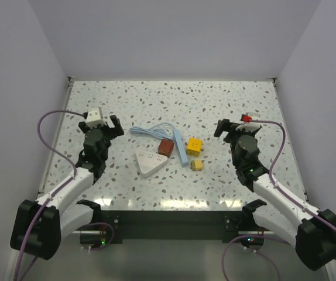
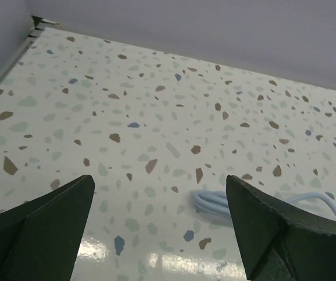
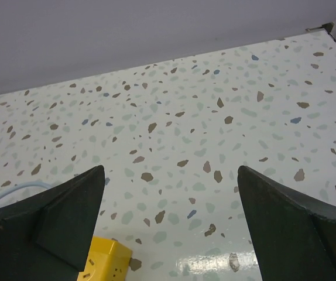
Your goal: Insert the plug
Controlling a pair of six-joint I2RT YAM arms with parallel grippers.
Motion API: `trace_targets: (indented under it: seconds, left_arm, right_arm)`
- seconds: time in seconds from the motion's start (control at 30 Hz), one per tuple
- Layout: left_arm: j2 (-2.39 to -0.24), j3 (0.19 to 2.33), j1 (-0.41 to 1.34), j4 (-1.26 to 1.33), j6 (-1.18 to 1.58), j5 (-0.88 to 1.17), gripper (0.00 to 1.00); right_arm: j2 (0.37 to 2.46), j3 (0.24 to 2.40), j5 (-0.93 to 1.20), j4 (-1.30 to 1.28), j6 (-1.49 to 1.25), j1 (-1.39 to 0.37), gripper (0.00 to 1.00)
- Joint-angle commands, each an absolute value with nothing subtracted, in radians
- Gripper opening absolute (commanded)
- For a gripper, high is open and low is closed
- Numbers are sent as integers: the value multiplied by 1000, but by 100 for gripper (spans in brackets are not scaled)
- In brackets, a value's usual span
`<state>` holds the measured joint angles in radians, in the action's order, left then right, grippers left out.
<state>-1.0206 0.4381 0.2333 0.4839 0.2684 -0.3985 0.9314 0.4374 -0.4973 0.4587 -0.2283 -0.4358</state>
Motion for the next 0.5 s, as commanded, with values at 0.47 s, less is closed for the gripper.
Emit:
trace_targets:
  seconds: [0.47]
  left_arm:
    - [-1129,255,575,500,598,-173,100]
  right_arm:
    - [980,476,-468,440,-250,-436,99]
